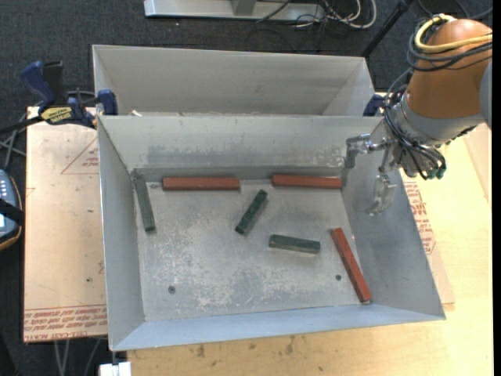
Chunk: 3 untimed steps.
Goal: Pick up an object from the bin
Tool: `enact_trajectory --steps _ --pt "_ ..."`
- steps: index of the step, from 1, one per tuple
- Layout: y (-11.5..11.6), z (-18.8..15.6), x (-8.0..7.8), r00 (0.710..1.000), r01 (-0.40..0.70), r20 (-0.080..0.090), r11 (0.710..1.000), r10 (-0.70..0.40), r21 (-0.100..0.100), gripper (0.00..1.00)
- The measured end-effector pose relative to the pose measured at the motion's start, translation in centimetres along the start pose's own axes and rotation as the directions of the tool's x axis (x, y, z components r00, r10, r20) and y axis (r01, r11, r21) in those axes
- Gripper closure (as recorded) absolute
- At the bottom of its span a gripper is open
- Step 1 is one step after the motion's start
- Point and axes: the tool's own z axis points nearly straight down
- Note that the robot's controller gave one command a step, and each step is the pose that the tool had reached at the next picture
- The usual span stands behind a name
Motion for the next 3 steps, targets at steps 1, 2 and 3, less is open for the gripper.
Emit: enact_trajectory --steps 1,2,3 --pt "1.1 5.3 2.1 0.981 0.193 -0.003 0.981 -0.193 -0.002 0.0" --pt "2.3 8.3 0.2 0.999 -0.039 -0.004 0.999 0.039 -0.001 0.0" --pt "2.8 10.6 2.7 0.995 -0.099 -0.002 0.995 0.099 -0.002 0.0"
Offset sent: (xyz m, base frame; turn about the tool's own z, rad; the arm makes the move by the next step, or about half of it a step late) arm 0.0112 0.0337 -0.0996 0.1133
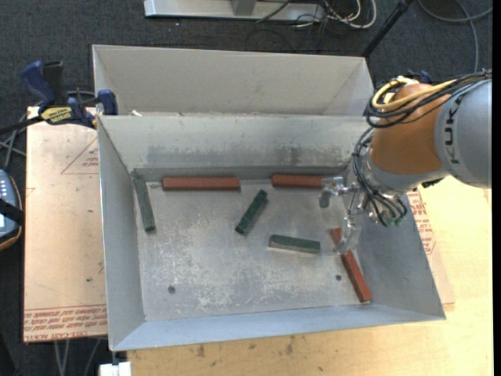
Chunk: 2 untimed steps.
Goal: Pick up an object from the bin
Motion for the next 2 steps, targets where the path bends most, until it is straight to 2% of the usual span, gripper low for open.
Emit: enact_trajectory --steps 1,2 --pt "-0.5 1.3 2.2 0.995 -0.095 -0.007 0.995 0.095 0.001 0.0" --pt "3.9 2.1 1.1 0.993 -0.12 -0.004 0.993 0.12 0.003 0.0"
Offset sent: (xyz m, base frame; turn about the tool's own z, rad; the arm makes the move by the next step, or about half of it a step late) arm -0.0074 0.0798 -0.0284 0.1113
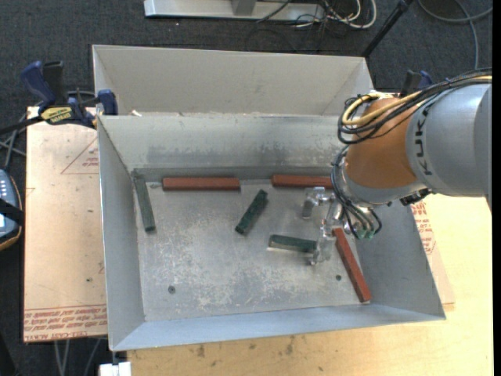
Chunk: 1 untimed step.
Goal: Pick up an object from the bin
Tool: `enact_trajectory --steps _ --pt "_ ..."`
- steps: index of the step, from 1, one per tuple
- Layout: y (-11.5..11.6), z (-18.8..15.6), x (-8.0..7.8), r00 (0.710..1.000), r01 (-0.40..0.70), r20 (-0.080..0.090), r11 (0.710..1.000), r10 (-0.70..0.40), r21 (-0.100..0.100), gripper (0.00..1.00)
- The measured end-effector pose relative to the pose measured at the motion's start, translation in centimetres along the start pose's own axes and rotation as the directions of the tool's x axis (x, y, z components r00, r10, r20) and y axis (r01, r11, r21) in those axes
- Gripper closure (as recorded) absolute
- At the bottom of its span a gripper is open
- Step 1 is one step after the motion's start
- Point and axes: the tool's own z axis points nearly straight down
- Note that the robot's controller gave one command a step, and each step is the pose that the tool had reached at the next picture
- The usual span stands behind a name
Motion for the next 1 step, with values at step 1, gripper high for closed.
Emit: enact_trajectory --steps 1 --pt "-2.38 0.61 1.42 0.988 -0.156 0.002 0.988 0.156 -0.003 1.0"
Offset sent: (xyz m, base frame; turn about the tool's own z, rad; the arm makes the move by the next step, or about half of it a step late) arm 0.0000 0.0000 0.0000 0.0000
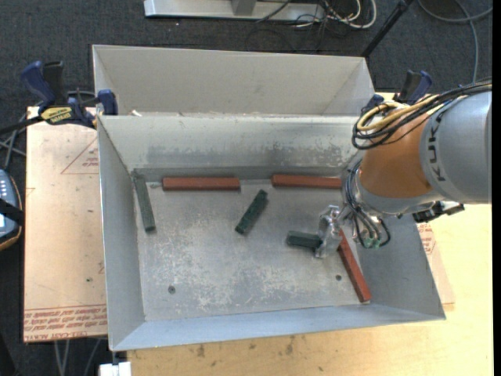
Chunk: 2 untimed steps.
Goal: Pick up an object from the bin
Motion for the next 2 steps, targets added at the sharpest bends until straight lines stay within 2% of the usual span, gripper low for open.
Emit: enact_trajectory --steps 1,2 --pt "0.1 0.0 0.0 1.0 0.004 0.001 1.0 -0.004 0.001 1.0" --pt "-0.1 -13.4 -2.5 0.999 0.053 0.0 0.999 -0.053 0.001 1.0"
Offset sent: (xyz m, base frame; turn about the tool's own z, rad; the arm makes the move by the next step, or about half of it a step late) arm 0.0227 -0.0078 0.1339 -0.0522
